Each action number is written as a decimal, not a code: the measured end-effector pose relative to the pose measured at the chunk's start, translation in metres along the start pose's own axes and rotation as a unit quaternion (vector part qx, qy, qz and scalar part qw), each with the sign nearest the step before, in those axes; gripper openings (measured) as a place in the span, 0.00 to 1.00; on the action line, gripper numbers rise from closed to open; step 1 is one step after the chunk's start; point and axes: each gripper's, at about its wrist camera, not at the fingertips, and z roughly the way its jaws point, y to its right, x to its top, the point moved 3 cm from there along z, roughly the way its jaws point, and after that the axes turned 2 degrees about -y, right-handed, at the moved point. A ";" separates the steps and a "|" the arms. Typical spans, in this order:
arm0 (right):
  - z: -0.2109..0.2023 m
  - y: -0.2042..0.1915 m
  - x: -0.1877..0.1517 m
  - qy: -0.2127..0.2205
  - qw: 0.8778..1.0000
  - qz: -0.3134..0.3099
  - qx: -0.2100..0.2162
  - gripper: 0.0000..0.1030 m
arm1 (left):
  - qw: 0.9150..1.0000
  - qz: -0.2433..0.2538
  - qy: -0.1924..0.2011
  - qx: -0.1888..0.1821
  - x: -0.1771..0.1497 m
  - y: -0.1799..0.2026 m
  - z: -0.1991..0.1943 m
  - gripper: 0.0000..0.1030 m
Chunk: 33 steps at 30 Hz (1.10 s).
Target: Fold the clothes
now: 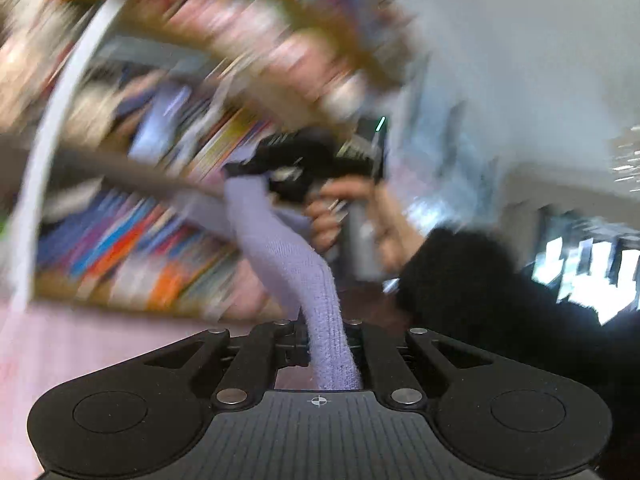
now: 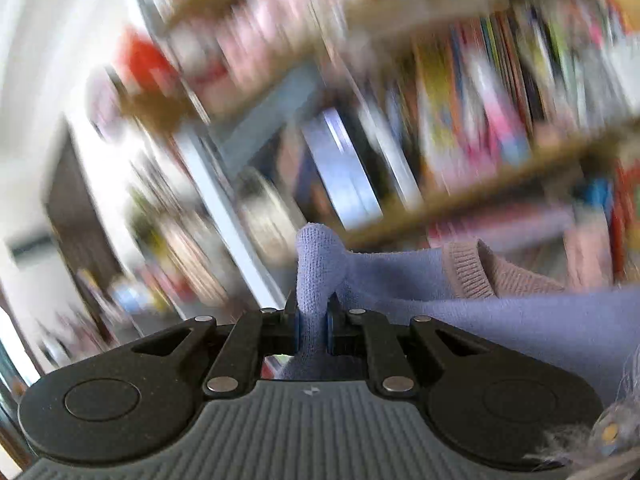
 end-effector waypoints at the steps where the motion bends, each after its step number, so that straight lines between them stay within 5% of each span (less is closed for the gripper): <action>1: 0.024 0.008 -0.018 -0.031 0.999 0.001 -0.021 0.11 | 0.999 -0.015 -0.025 0.022 -0.014 -0.014 0.006 0.04; 5: 0.095 0.037 -0.086 -0.114 0.991 0.024 -0.059 0.10 | 0.986 -0.080 -0.111 0.099 -0.061 -0.068 0.019 0.04; 9: 0.146 0.047 -0.126 -0.159 0.985 0.033 -0.059 0.11 | 0.972 -0.116 -0.120 0.163 -0.072 -0.103 0.009 0.09; 11: 0.160 0.041 -0.132 -0.169 0.984 0.024 -0.053 0.17 | 0.968 -0.122 -0.115 0.187 -0.070 -0.113 0.002 0.24; 16: 0.135 0.029 -0.124 -0.145 0.989 0.002 -0.011 0.35 | 0.966 -0.075 -0.080 0.233 -0.048 -0.109 -0.024 0.52; 19: 0.100 0.033 -0.119 -0.133 0.990 -0.039 -0.022 0.37 | 0.965 -0.035 -0.048 0.257 -0.029 -0.102 -0.037 0.53; 25: 0.006 0.063 -0.147 -0.136 0.977 -0.120 -0.108 0.40 | 0.976 0.039 -0.040 0.212 0.001 -0.071 -0.014 0.54; 29: -0.062 0.079 -0.189 -0.136 0.963 -0.176 -0.149 0.45 | 0.977 0.102 -0.092 0.163 -0.011 -0.039 0.035 0.54; 33: -0.112 0.096 -0.232 -0.139 0.951 -0.200 -0.192 0.45 | 0.968 0.149 -0.150 0.134 -0.035 -0.010 0.095 0.54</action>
